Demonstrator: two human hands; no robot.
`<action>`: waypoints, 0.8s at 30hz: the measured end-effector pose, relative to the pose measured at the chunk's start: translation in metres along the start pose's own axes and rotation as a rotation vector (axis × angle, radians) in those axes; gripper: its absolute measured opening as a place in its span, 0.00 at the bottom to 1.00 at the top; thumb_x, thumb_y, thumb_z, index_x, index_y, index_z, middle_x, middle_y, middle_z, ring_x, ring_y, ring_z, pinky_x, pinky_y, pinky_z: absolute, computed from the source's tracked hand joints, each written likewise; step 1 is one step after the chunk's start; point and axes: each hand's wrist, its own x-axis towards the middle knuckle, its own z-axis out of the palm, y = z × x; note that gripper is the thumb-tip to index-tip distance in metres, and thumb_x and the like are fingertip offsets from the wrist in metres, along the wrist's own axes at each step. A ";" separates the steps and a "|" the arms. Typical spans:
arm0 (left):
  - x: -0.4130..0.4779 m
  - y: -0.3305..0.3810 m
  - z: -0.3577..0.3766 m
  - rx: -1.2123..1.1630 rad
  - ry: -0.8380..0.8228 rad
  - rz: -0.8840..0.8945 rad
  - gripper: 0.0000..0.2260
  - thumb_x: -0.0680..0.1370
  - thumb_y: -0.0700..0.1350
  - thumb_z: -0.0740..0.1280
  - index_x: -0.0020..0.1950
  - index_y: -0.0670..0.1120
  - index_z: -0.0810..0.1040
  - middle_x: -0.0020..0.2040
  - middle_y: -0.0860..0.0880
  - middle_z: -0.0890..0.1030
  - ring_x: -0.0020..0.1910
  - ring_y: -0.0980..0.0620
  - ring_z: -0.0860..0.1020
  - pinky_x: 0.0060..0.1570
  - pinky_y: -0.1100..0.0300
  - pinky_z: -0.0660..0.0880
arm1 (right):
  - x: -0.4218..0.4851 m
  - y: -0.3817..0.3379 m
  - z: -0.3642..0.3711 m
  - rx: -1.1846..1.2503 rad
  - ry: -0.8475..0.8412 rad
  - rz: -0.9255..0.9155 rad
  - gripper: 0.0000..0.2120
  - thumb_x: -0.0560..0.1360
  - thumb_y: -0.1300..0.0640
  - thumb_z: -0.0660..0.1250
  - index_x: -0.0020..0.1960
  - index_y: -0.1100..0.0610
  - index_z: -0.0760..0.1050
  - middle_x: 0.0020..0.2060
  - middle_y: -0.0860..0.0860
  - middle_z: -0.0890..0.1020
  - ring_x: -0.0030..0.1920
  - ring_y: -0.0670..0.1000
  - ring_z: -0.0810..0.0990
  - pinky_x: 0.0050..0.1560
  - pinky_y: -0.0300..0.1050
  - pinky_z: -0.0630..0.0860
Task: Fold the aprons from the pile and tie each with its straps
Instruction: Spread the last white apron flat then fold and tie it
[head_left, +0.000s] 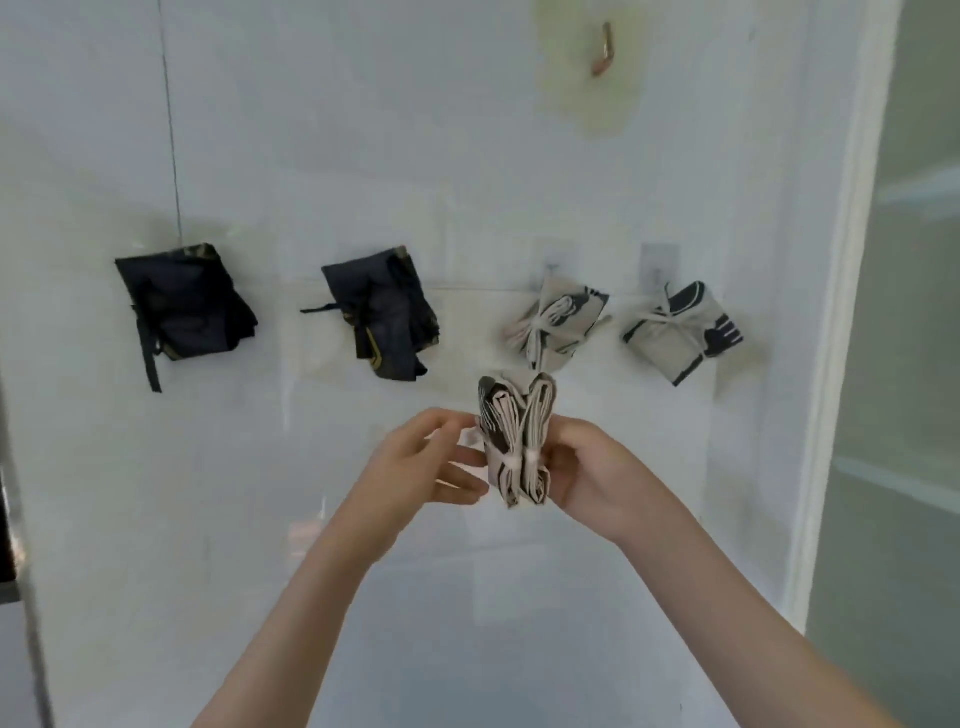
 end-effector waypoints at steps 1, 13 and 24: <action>0.008 0.009 0.006 0.101 0.041 0.087 0.07 0.82 0.47 0.61 0.54 0.52 0.78 0.48 0.47 0.83 0.42 0.50 0.81 0.42 0.57 0.80 | 0.000 -0.015 -0.005 0.007 -0.035 -0.006 0.19 0.67 0.66 0.62 0.55 0.71 0.77 0.50 0.63 0.80 0.48 0.59 0.73 0.48 0.50 0.71; 0.086 0.146 0.001 0.408 0.155 0.385 0.07 0.77 0.50 0.68 0.53 0.54 0.73 0.49 0.56 0.82 0.49 0.59 0.80 0.53 0.59 0.76 | 0.049 -0.169 0.003 -0.461 -0.220 -0.394 0.11 0.75 0.67 0.67 0.50 0.54 0.83 0.47 0.53 0.86 0.48 0.49 0.84 0.47 0.41 0.79; 0.188 0.223 0.027 0.249 0.275 0.596 0.07 0.78 0.43 0.68 0.48 0.55 0.75 0.51 0.52 0.82 0.52 0.51 0.80 0.56 0.50 0.77 | 0.109 -0.290 -0.015 -1.153 0.290 -0.782 0.05 0.76 0.64 0.61 0.42 0.58 0.71 0.35 0.49 0.75 0.34 0.49 0.71 0.31 0.39 0.65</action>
